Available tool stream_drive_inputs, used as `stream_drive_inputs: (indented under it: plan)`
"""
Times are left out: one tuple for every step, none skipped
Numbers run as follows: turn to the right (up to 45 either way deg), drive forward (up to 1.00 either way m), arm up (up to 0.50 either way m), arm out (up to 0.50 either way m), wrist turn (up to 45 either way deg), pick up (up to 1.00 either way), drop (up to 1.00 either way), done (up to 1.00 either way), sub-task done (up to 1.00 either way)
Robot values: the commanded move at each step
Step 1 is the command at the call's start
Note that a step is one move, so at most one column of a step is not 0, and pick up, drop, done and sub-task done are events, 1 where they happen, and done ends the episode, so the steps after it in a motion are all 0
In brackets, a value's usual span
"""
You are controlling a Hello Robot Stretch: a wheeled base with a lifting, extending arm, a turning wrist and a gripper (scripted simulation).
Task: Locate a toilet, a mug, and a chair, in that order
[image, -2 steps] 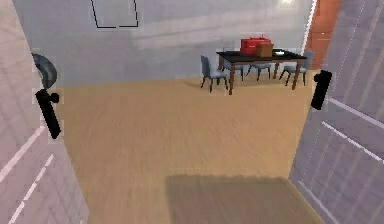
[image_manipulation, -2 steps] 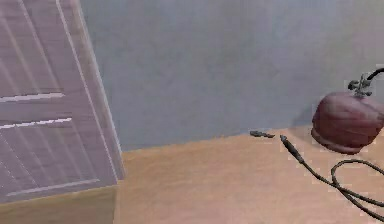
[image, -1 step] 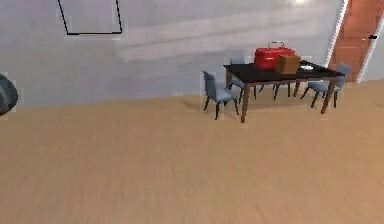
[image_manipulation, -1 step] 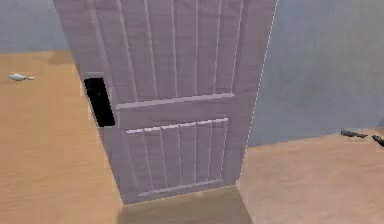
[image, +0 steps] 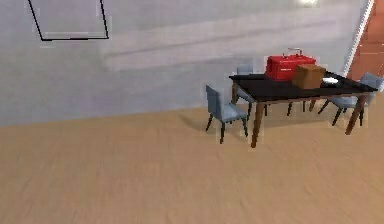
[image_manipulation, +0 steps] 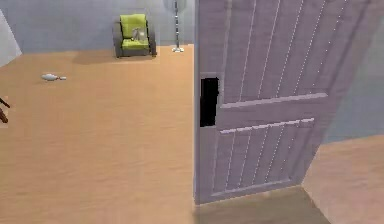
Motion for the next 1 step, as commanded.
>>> stream_drive_inputs:
  plan:
    - [42.0, 0.00, 0.00, 0.00, 0.0, 0.00, 0.00, 0.00, 0.00]
